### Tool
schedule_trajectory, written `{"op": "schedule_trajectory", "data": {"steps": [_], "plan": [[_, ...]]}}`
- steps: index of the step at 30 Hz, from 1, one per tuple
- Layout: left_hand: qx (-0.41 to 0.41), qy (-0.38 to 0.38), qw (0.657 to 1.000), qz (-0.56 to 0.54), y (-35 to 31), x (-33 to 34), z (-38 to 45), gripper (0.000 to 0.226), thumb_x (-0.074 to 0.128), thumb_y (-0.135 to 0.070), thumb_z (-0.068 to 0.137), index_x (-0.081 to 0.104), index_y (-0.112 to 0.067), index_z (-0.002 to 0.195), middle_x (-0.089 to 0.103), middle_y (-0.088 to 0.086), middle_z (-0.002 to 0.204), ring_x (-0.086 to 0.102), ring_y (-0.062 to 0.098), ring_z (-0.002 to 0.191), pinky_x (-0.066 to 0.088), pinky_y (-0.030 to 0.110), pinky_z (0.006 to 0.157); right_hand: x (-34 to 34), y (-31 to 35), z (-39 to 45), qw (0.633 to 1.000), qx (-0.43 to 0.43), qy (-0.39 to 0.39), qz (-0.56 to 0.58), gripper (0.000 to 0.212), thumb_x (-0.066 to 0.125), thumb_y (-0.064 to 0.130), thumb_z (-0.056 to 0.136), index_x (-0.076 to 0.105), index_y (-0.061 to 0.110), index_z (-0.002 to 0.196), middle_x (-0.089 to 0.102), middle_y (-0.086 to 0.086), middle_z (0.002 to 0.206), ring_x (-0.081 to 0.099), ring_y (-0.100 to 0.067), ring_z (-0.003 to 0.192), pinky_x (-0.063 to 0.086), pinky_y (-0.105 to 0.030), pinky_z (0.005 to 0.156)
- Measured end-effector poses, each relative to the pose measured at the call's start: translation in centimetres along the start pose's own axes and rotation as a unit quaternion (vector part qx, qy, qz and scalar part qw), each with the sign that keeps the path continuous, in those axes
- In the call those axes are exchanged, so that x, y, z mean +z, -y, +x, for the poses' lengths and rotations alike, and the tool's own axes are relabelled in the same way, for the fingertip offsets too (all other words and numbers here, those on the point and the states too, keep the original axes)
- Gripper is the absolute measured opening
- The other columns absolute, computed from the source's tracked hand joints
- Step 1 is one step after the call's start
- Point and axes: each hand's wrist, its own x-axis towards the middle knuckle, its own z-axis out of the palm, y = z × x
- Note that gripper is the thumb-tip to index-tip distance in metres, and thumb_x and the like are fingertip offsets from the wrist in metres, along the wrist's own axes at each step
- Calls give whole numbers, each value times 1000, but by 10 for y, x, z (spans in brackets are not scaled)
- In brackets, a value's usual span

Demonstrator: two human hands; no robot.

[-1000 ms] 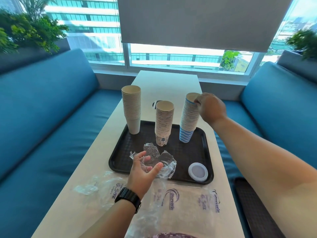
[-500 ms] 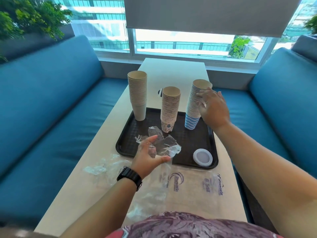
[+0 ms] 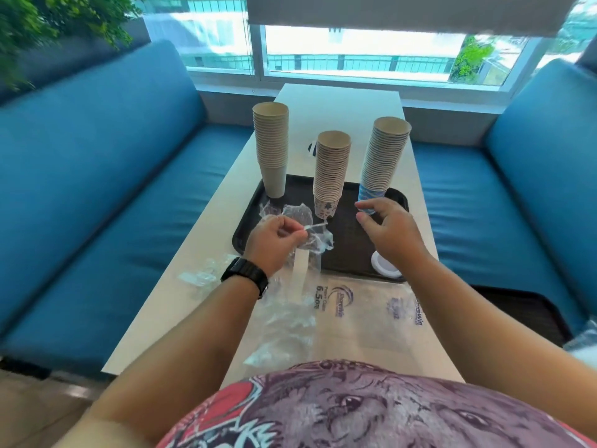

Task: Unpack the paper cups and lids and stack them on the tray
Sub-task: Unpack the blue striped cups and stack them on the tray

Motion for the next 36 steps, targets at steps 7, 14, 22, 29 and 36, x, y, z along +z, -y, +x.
{"op": "schedule_trajectory", "data": {"steps": [7,14,22,29,36], "plan": [[-15,-74,985,-154,-34,-15,4,11,77,-24,84,67,-29,86,69,-7,87,60,5,70,52,19,66,8,-4,-37,962,152,141,179,21,62,34,93,64,25,112,71,0,106,66,-15,100,50,-33,89],[-47,-87,932,-348,-55,-17,9,26,73,-14,87,61,-15,110,66,1,100,67,6,78,58,31,77,12,-21,-66,862,271,266,335,74,61,57,75,52,8,129,59,-9,108,58,-22,92,47,-35,81],[-133,-131,868,-461,-48,-12,-3,26,65,-18,94,53,-21,117,60,6,124,59,16,103,54,43,74,8,-48,-85,729,288,228,578,96,94,49,46,55,15,127,66,-13,115,62,-29,102,51,-44,92],[-171,-153,854,-468,-29,-3,-20,20,66,-21,94,55,-23,111,63,0,101,60,17,98,54,53,89,12,-40,-83,780,328,57,530,8,61,15,91,61,10,97,66,-11,92,67,-19,72,58,-33,63],[-207,-179,824,-497,-15,3,-32,38,60,-25,98,50,-17,134,59,-1,111,57,18,107,52,53,87,11,-42,-87,707,395,52,585,53,67,48,72,59,7,105,68,-10,93,68,-25,82,56,-39,82]]}}
